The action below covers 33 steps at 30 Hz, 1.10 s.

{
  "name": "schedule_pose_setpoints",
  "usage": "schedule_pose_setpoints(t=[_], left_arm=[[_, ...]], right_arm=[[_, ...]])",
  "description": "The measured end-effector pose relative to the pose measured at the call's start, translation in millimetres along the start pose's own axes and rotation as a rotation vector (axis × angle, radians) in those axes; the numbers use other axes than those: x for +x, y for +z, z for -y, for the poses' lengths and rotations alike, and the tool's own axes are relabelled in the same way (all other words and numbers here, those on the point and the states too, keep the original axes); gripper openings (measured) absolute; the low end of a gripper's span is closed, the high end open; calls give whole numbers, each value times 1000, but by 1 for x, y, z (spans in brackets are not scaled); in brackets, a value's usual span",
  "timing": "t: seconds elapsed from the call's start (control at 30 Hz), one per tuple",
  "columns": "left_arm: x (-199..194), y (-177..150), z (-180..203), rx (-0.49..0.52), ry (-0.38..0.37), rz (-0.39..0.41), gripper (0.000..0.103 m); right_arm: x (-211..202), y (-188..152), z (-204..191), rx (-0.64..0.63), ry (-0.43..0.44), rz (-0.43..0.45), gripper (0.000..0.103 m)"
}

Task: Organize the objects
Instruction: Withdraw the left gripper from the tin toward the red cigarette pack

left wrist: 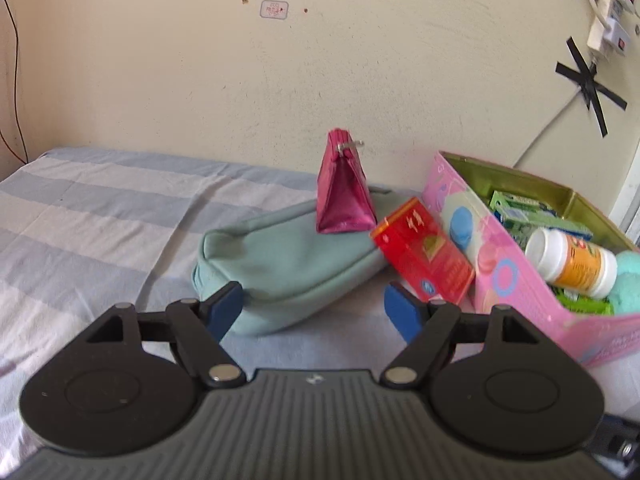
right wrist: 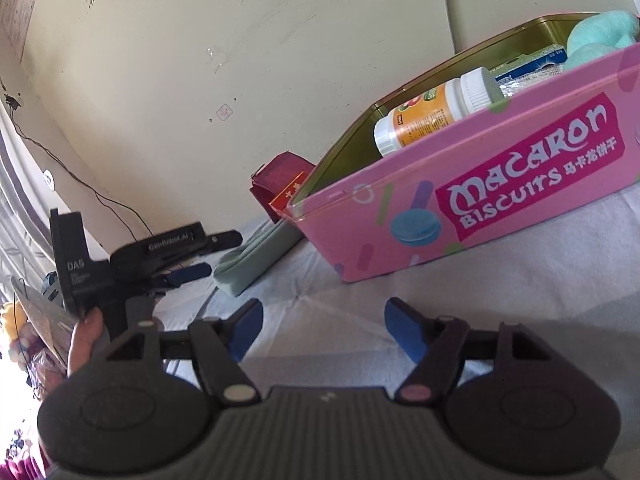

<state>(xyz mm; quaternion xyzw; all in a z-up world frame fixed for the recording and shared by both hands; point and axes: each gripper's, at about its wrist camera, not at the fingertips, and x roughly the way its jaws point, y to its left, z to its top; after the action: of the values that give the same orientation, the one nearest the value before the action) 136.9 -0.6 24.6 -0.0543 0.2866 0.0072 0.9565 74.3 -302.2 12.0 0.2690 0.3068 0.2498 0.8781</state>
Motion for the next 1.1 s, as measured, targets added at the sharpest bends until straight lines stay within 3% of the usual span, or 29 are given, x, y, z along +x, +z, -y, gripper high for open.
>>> schedule_pose_setpoints(t=[0.37, 0.77, 0.93, 1.1], left_arm=[[2, -21, 13, 82, 1, -7, 80], [-4, -21, 9, 66, -53, 11, 80], [-6, -18, 2, 45, -66, 15, 80], [-8, -15, -3, 25, -92, 17, 80]], right_arm=[[-15, -5, -9, -38, -86, 124, 71], [-17, -10, -22, -99, -188, 175, 71], [-22, -17, -37, -188, -258, 187, 71], [-11, -25, -61, -343, -334, 142, 70]])
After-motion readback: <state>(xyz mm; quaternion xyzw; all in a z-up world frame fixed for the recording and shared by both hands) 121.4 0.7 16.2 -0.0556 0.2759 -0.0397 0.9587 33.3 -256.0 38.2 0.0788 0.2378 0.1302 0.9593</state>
